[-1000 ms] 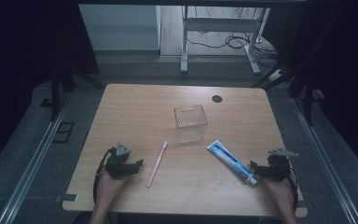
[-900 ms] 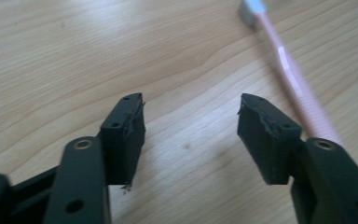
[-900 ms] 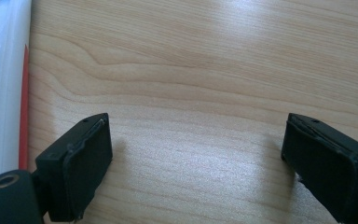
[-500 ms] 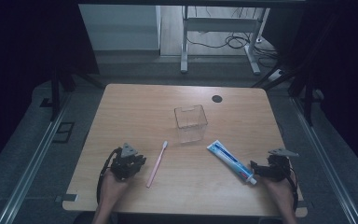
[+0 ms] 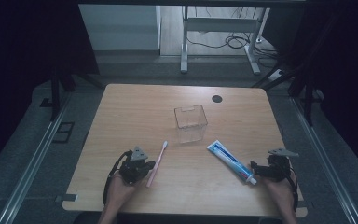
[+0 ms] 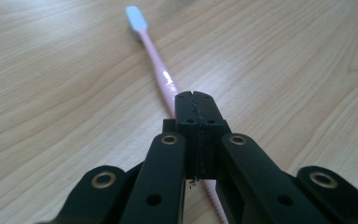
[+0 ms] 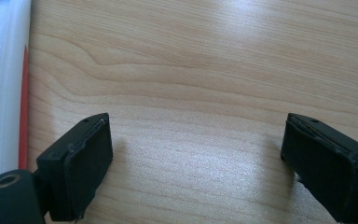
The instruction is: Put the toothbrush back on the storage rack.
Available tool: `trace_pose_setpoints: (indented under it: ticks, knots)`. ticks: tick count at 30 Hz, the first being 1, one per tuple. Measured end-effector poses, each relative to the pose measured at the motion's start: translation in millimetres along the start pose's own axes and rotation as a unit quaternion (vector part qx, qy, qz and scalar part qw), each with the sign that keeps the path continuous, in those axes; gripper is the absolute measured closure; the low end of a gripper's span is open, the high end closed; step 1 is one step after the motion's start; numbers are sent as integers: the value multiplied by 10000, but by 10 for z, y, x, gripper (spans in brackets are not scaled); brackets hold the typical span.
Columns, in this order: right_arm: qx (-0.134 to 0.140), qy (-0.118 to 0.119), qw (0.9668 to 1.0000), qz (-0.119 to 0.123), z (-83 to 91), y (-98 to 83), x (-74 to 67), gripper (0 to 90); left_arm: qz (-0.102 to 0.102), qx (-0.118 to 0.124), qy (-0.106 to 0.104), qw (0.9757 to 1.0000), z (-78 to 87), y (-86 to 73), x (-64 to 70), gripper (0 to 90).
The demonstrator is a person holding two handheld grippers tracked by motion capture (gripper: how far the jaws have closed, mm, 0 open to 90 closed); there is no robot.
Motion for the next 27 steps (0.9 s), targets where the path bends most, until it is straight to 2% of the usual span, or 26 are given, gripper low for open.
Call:
trace_pose_setpoints:
  ticks: [4,11,20,27]
  knots:
    - [0,0,10000,0,0,0,0,84,-68,-75,-126,9999,-42,-22,100,896]
    - [-3,0,10000,1,0,-1,0,84,-166,-299,-144,9993,-142,-98,192,897]
    - [-2,-2,10000,2,0,-1,1,84,-187,-435,-16,9989,-203,-154,155,897]
    - [-2,-3,10000,2,0,0,1,84,-98,-510,30,9986,-212,-179,105,896]
Point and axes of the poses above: each handheld gripper's, and its own axes: z roughly backward along the jaws, y roughly out of its top, x roughly to its right, the point moved 10 cm from there along -z, roughly forward along the jaws, and after that the axes turned 15 degrees about z, right-handed, at the moved point
